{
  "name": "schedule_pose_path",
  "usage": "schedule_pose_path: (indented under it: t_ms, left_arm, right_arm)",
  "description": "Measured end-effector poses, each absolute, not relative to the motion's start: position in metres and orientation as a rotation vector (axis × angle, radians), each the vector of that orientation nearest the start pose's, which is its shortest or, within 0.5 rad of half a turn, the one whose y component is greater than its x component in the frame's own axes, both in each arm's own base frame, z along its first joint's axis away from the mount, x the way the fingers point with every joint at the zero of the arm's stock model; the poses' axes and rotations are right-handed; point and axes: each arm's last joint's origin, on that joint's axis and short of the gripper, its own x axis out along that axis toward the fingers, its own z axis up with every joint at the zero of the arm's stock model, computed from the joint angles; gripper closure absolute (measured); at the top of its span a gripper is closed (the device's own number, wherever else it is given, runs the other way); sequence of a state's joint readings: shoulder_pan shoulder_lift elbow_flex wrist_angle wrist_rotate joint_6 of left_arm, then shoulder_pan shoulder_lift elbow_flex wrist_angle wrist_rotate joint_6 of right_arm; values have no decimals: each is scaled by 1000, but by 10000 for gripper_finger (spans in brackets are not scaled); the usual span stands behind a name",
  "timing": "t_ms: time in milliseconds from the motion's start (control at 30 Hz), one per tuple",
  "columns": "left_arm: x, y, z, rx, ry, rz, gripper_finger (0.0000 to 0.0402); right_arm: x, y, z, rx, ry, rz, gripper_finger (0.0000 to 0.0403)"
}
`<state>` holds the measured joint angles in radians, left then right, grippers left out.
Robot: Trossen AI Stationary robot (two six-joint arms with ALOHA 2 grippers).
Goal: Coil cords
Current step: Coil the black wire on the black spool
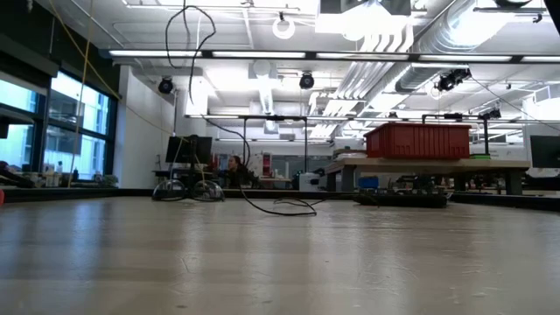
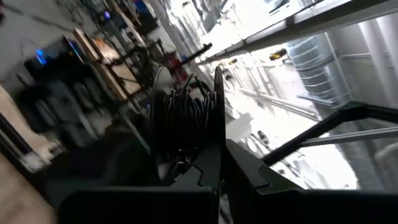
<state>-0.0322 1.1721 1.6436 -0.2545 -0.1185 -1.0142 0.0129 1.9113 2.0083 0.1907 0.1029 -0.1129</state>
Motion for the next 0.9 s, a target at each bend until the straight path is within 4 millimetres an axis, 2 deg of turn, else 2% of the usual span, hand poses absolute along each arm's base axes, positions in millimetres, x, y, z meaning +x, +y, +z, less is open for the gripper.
schedule_pose_path:
  t_ms: [233, 400, 667, 900]
  left_arm:
    - [201, -6, 534, -1093, -195, -136, 399]
    - [187, -7, 533, -1163, -136, -166, 401]
    - [160, -6, 527, -1183, -38, -107, 401]
    - [142, -5, 521, -1124, 15, -39, 401]
  right_arm:
    - [440, -4, 465, -89, -340, -149, 403]
    - [441, -8, 465, -151, -339, -168, 403]
    - [438, -29, 467, -220, -323, -230, 403]
    - [421, -49, 478, -288, -273, -278, 403]
